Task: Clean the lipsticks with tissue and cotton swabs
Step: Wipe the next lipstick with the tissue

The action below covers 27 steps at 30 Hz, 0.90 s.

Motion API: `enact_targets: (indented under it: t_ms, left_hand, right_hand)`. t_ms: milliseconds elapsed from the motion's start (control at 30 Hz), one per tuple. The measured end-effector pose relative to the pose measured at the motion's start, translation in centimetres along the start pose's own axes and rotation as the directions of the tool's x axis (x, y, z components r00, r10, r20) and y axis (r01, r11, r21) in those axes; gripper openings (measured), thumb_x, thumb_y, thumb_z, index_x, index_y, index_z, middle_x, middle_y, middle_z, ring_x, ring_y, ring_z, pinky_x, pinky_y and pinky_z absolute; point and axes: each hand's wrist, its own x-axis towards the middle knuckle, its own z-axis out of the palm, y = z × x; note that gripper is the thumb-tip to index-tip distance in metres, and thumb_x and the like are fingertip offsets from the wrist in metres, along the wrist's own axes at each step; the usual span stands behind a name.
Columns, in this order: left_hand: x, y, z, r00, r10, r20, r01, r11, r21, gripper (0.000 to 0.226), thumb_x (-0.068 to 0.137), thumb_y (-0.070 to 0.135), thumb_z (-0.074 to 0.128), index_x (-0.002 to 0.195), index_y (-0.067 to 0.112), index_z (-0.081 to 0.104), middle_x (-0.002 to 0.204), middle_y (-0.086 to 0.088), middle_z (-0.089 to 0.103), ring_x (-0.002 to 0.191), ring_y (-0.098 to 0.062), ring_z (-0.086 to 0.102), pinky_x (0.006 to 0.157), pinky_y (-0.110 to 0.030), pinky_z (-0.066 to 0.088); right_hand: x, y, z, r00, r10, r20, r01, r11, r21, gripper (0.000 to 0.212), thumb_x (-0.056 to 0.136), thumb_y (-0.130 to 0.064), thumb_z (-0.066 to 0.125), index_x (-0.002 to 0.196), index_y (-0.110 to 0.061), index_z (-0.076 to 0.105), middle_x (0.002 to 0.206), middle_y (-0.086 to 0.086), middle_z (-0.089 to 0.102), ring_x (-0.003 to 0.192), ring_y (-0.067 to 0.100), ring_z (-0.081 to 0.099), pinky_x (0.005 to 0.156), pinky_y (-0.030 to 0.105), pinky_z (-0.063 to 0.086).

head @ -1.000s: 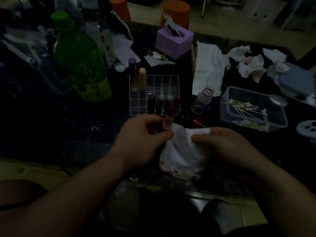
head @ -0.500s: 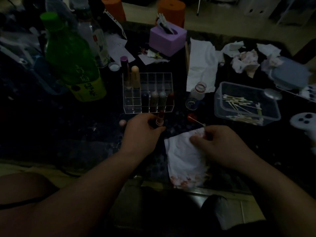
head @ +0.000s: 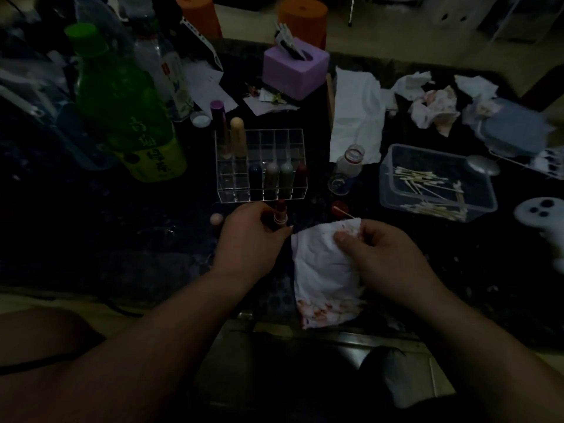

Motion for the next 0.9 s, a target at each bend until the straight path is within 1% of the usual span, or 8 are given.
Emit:
enact_targets:
  t_ms: [200,367,500,600,667,767,833,900]
  left_hand:
    - [-0.1,0.3,-0.1,1.0,0.008,-0.01,-0.008,1.0,0.028,0.016,0.081,0.028,0.081,0.084,0.015,0.071,0.081,0.004,0.07,0.077,-0.008,0.065,0.078,-0.029,0.055]
    - [-0.4,0.4,-0.3,1.0,-0.019,0.006,0.019,1.0,0.01,0.021,0.079,0.029,0.083,0.093,0.018,0.071,0.089,0.005,0.07,0.085,-0.009,0.065,0.081,-0.025,0.053]
    - [-0.5,0.6,-0.6,0.999,-0.032,0.026,0.032,0.999,0.013,0.02,0.078,0.029,0.084,0.09,0.02,0.072,0.081,0.007,0.07,0.08,-0.005,0.066,0.074,-0.018,0.05]
    - [-0.7,0.9,-1.1,0.997,-0.044,0.061,0.044,0.999,0.01,0.022,0.076,0.029,0.085,0.091,0.022,0.071,0.079,0.009,0.07,0.077,-0.002,0.066,0.076,-0.021,0.054]
    - [-1.1,1.1,-1.7,0.994,-0.053,0.096,0.053,0.999,0.006,0.029,0.076,0.03,0.086,0.099,0.023,0.071,0.084,0.012,0.069,0.077,0.0,0.064,0.07,-0.012,0.048]
    - [-2.2,1.4,-3.2,0.998,0.06,0.005,-0.06,0.992,0.107,0.027,0.079,0.033,0.082,0.1,0.023,0.069,0.09,0.013,0.058,0.079,-0.002,0.058,0.065,-0.005,0.035]
    - [-2.8,1.7,-5.2,0.974,0.198,-0.11,-0.178,0.969,0.171,0.017,0.083,0.034,0.076,0.091,0.026,0.064,0.086,0.014,0.052,0.077,-0.001,0.053,0.064,-0.007,0.035]
    - [-2.3,1.0,-7.1,0.953,0.261,-0.155,-0.222,0.947,0.234,0.019,0.084,0.035,0.074,0.097,0.023,0.066,0.092,0.01,0.052,0.083,-0.002,0.052,0.072,-0.012,0.038]
  right_hand:
    - [-0.3,0.2,0.0,1.0,-0.004,0.022,0.003,0.999,0.042,0.013,0.093,-0.022,0.065,0.091,-0.015,0.075,0.087,0.0,0.076,0.085,0.017,0.072,0.085,0.046,0.058]
    - [-0.3,0.2,-0.1,1.0,0.002,0.017,-0.003,0.998,0.062,0.011,0.093,-0.022,0.066,0.088,-0.02,0.076,0.083,-0.005,0.076,0.08,0.012,0.072,0.08,0.037,0.059]
    - [-0.2,0.2,-0.2,1.0,0.003,0.011,-0.004,0.998,0.058,0.012,0.092,-0.023,0.067,0.089,-0.016,0.076,0.085,0.001,0.076,0.083,0.02,0.073,0.082,0.046,0.059]
    - [-0.2,0.0,-0.3,1.0,0.012,0.017,-0.013,0.999,0.045,0.011,0.091,-0.024,0.067,0.089,-0.018,0.077,0.085,-0.003,0.077,0.083,0.015,0.073,0.083,0.045,0.059]
    - [-0.2,0.0,-0.4,1.0,0.002,0.024,-0.002,1.0,0.006,0.013,0.09,-0.027,0.068,0.088,-0.017,0.076,0.084,-0.001,0.076,0.082,0.017,0.073,0.082,0.046,0.059]
    - [-0.2,-0.2,-0.8,0.998,-0.012,0.057,0.015,0.998,-0.062,0.022,0.089,-0.031,0.067,0.086,-0.01,0.074,0.083,0.007,0.074,0.082,0.028,0.071,0.079,0.05,0.058]
    - [-0.3,-0.4,-1.1,0.996,-0.01,0.085,0.016,0.997,-0.078,0.028,0.088,-0.032,0.068,0.085,-0.005,0.071,0.083,0.015,0.072,0.079,0.032,0.07,0.074,0.049,0.057]
    - [-0.5,-0.8,-1.3,0.993,-0.03,0.113,0.039,0.996,-0.078,0.033,0.088,-0.032,0.069,0.081,0.0,0.068,0.077,0.02,0.069,0.065,0.026,0.065,0.062,0.042,0.054]
